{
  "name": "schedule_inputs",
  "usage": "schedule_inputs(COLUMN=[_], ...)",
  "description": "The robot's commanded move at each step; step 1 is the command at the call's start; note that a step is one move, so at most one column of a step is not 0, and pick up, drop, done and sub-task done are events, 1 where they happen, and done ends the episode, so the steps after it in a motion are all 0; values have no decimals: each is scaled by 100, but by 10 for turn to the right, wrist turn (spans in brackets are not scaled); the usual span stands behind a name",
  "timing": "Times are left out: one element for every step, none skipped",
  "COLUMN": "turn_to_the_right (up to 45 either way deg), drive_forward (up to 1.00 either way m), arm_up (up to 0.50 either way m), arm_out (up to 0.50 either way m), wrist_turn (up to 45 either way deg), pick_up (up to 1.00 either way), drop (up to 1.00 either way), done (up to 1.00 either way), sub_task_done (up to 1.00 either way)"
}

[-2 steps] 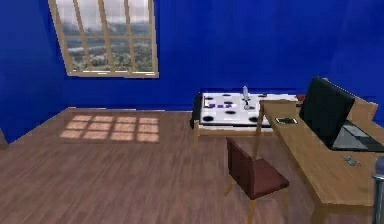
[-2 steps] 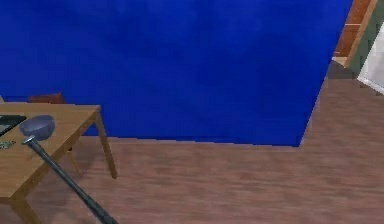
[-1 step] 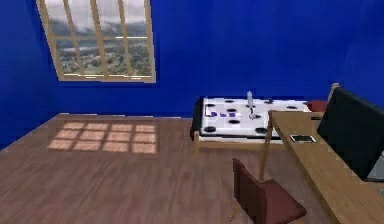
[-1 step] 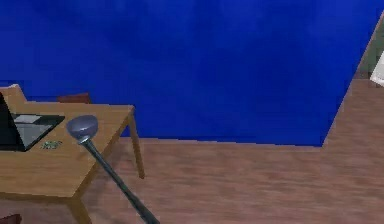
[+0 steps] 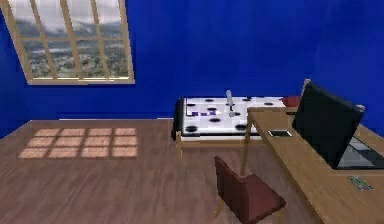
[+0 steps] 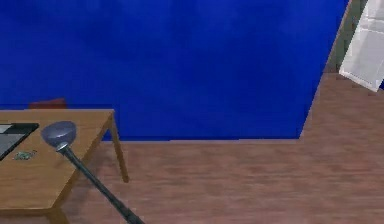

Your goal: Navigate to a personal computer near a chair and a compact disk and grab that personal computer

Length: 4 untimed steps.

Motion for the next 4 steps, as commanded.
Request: schedule_inputs(turn_to_the_right=[0, -420, 450, 90], drive_forward=[15, 0, 0, 0], arm_up=[0, 0, 0, 0], arm_out=[0, 0, 0, 0], wrist_turn=[0, 0, 0, 0], pick_up=[0, 0, 0, 0], drop=[0, 0, 0, 0], done=[0, 0, 0, 0], sub_task_done=[0, 0, 0, 0])
